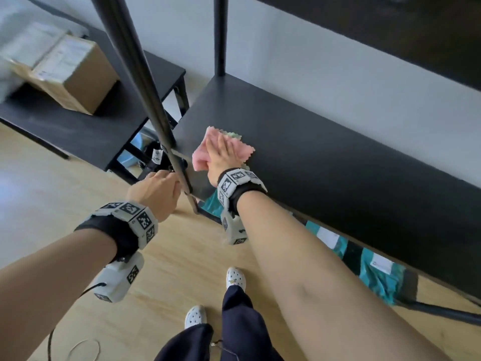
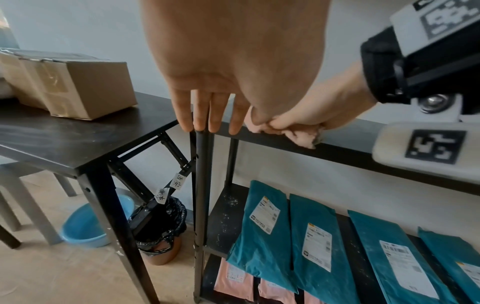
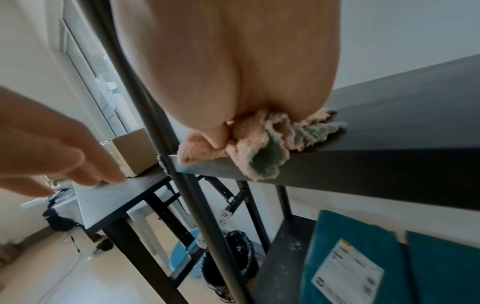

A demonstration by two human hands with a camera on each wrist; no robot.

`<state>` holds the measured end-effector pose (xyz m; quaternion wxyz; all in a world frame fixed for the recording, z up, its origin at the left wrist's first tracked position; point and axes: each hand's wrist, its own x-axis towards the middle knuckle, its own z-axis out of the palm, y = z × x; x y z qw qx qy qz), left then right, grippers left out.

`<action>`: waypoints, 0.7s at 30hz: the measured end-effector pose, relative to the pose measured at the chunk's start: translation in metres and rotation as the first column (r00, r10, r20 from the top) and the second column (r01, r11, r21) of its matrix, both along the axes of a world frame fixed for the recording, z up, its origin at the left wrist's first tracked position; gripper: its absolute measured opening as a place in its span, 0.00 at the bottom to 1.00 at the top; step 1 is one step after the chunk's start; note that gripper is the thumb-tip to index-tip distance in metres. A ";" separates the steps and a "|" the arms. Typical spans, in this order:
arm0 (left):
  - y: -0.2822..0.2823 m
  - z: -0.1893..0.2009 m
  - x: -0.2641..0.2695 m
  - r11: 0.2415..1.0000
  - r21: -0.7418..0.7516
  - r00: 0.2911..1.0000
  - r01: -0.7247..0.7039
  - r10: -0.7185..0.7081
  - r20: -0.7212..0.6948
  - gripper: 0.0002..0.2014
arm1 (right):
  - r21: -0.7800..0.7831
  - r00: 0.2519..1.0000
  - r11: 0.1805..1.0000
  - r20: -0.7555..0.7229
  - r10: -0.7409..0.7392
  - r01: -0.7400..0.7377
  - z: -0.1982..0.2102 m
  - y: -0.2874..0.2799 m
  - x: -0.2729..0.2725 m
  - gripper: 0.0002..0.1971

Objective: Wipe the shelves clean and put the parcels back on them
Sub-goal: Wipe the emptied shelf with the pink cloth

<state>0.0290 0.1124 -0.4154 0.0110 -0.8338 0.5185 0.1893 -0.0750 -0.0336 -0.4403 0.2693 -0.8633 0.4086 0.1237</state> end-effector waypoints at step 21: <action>0.015 0.004 0.055 0.966 0.012 0.964 -0.256 0.257 -0.063 0.17 | 0.009 0.979 0.979 -0.029 0.202 -0.202 -0.003 -0.042 0.070 0.40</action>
